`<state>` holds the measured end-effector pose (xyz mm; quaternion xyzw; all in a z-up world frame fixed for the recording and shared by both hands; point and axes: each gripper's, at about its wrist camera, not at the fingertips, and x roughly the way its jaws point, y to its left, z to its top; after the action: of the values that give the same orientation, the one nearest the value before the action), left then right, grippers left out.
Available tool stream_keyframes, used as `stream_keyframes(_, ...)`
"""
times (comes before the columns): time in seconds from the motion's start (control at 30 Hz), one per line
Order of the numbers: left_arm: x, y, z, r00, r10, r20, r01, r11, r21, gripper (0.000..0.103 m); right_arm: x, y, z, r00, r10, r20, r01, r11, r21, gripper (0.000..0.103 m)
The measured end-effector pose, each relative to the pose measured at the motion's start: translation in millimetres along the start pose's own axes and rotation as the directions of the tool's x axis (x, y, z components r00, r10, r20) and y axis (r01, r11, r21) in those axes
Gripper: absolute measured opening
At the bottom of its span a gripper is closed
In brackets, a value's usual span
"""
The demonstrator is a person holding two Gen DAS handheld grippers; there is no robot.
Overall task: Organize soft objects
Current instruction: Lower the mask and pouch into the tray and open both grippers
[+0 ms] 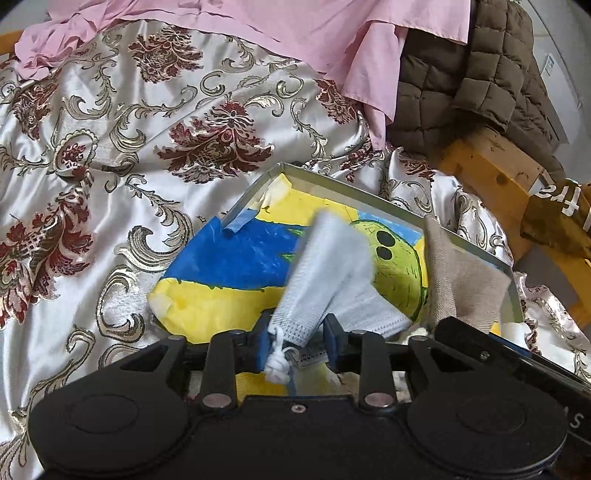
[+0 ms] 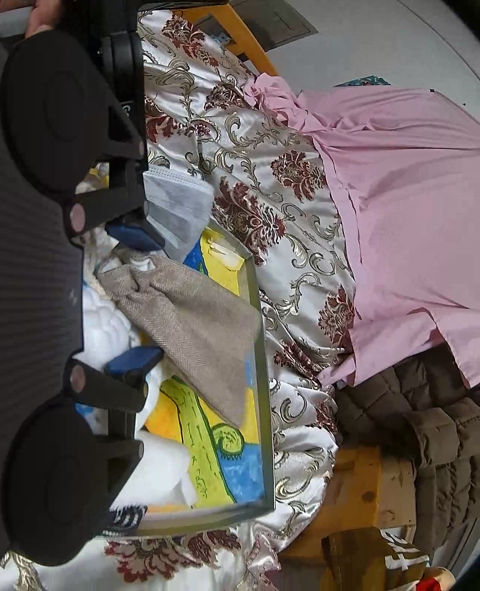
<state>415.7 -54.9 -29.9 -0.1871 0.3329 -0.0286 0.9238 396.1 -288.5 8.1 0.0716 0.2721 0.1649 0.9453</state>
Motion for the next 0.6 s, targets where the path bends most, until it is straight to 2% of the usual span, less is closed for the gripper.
stream_keyframes(0.2, -6, -5, -5, 1.0, 0.0, 0.006, -0.001, 0.999, 0.04, 0.049, -11, -4, -3, 0.999, -0.039, 0.002, 0.039, 0.999, -0.016, 0.076)
stream_keyframes(0.37, -12, -10, -10, 1.0, 0.019, 0.02, -0.021, 0.995, 0.101, 0.05, -17, -9, -9, 0.998, -0.065, 0.001, 0.065, 0.998, -0.015, 0.08)
stream_keyframes(0.6, -26, -14, -16, 0.998, 0.014, 0.056, -0.022, 0.989, 0.144, 0.062, -28, -3, -16, 0.997, -0.083, 0.013, 0.083, 0.995, -0.062, 0.086)
